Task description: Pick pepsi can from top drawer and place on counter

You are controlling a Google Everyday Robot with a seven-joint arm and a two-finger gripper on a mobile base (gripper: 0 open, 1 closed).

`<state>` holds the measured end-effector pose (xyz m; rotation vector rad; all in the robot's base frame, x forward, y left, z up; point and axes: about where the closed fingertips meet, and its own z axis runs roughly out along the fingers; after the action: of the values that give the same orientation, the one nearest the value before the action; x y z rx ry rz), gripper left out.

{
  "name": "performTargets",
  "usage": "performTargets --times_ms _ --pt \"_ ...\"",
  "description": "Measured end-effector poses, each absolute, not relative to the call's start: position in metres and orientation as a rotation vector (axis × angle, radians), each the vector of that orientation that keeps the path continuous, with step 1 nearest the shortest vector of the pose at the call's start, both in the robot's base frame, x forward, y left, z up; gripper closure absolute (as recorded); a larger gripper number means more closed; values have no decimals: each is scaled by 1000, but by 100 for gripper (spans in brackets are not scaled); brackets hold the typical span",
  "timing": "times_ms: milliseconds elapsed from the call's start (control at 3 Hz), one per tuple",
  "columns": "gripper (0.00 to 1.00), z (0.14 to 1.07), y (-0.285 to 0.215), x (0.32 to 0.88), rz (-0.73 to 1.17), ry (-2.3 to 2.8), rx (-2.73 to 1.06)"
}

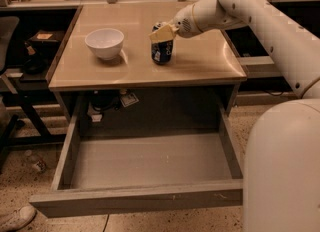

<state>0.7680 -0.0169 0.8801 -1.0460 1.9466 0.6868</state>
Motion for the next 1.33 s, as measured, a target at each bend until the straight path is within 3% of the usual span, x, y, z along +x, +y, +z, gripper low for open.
performTargets --times_ms 333,1333 --pt "100 882 -17 769 695 1944 -1042" --pt "34 882 -17 769 695 1944 -1042"
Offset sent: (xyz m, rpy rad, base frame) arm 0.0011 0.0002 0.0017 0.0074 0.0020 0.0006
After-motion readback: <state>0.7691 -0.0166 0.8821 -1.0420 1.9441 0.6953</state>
